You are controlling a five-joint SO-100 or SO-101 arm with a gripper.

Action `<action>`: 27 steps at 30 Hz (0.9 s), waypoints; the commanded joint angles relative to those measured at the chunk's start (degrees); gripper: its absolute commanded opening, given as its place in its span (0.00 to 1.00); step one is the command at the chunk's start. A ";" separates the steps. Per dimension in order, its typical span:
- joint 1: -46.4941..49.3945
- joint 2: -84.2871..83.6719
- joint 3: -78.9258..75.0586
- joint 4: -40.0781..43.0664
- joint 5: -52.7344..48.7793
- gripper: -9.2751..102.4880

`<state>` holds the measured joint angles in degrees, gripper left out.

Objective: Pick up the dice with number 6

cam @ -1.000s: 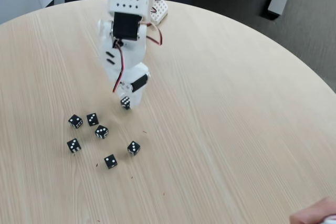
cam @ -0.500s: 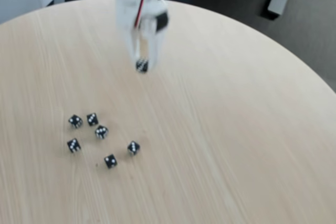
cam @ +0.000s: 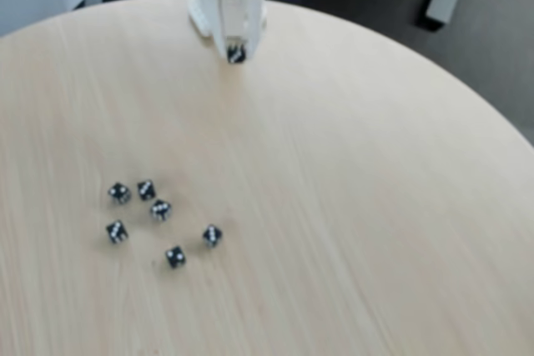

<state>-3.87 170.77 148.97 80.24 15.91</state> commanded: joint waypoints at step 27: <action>-0.62 8.61 23.38 -8.53 -9.67 0.08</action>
<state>-4.04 179.12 172.62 72.60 5.10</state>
